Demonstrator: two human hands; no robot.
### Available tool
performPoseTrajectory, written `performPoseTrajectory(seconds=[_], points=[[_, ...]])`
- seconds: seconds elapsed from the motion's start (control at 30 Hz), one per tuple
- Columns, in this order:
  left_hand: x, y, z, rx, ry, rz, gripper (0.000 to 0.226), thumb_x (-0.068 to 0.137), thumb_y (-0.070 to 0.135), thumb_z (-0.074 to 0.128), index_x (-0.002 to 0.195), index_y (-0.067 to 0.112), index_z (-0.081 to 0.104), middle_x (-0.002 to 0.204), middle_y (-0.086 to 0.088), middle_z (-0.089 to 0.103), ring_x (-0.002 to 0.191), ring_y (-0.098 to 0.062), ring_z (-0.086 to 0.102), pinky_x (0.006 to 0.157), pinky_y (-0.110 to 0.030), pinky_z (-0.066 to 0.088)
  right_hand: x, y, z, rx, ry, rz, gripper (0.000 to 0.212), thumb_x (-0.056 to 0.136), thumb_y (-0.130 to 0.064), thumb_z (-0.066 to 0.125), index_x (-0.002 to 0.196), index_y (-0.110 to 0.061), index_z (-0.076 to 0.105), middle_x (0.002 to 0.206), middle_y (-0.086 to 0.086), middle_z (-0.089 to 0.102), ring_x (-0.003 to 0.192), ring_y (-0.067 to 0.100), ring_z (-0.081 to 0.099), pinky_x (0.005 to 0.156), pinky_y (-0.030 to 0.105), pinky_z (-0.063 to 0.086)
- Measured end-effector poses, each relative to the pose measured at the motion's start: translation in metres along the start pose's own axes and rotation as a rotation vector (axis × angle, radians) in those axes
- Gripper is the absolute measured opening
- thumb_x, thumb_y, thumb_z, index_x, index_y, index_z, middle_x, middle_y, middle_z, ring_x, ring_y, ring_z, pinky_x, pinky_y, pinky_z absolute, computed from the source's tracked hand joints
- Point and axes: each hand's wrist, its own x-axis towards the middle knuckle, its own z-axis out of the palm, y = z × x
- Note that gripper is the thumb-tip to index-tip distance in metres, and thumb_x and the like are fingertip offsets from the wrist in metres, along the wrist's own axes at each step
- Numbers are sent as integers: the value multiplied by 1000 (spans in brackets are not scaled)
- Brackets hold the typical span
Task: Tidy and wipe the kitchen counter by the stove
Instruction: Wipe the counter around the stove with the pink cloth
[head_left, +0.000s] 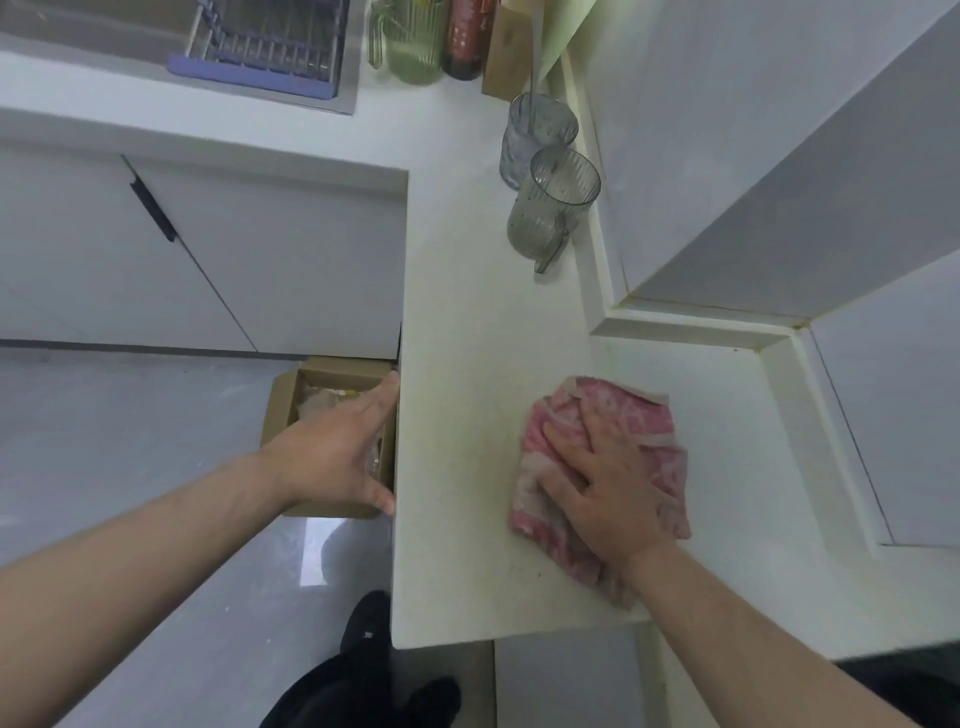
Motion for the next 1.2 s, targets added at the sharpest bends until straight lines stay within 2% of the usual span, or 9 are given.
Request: performPoseTrajectory(seconds=[0.07, 0.17, 0.27, 0.37, 0.5, 0.73, 0.83, 1.03, 1.2], points=[[0, 0, 0, 2, -7, -7, 145, 48, 58, 88, 148, 48, -16, 150, 18, 35, 134, -9, 38, 97, -37, 42, -12, -4, 5, -14, 38, 64, 77, 78, -80, 20, 149, -51, 15, 163, -11, -1, 151, 14, -2, 120, 31, -4], [0, 1, -1, 18, -8, -14, 143, 48, 60, 87, 148, 48, -15, 147, 17, 40, 133, -11, 41, 100, -44, 42, -14, -14, 10, -77, 143, 235, 100, 75, -84, 23, 156, -30, -1, 165, 6, 0, 151, 23, -1, 120, 37, -2], [0, 2, -1, 3, -6, -15, 141, 50, 57, 88, 148, 49, -14, 146, 17, 40, 132, -9, 40, 97, -40, 42, -7, -17, 12, -116, 113, 302, 110, 73, -86, 18, 156, -18, -4, 164, 10, -4, 151, 23, -6, 122, 40, -4], [1, -1, 0, -39, -10, -21, 145, 48, 56, 90, 148, 50, -15, 152, 17, 36, 135, -9, 39, 97, -35, 44, 1, -12, 7, -142, 81, 247, 110, 72, -85, 12, 156, -16, -4, 164, 10, -4, 151, 21, -8, 122, 38, -5], [2, -1, 2, -53, -19, -18, 148, 46, 57, 91, 148, 48, -15, 152, 19, 35, 132, -8, 44, 92, -30, 47, 25, -8, -5, -153, 91, 186, 101, 84, -79, 26, 157, -15, 1, 165, 9, 2, 152, 21, -3, 123, 37, -2], [2, 1, 1, -56, -21, 22, 146, 49, 54, 91, 148, 49, -16, 156, 27, 21, 135, -1, 36, 99, -28, 42, 79, 2, -19, -220, 149, 160, 108, 76, -81, 12, 155, -7, 14, 161, 17, 18, 149, 28, 13, 122, 40, 7], [2, -1, 3, -64, -11, 9, 148, 47, 51, 92, 148, 49, -15, 154, 27, 26, 133, -3, 39, 97, -30, 45, 86, 3, -20, -225, 169, 157, 108, 77, -81, 13, 154, -6, 16, 160, 17, 21, 148, 28, 16, 122, 40, 8], [0, -3, 5, -76, -21, -32, 145, 45, 49, 93, 148, 53, -10, 149, 22, 39, 130, -11, 47, 97, -37, 48, 42, -7, -8, -160, 132, 106, 97, 87, -77, 26, 156, -11, 10, 164, 12, 11, 151, 23, 4, 122, 38, 1], [-1, -1, 4, -40, -12, -59, 141, 48, 39, 94, 146, 55, -6, 149, 21, 39, 125, -15, 50, 75, -26, 43, -15, -9, 5, -138, 57, 96, 96, 83, -78, 26, 157, -21, 1, 165, 5, 2, 151, 20, -2, 121, 36, -2]])
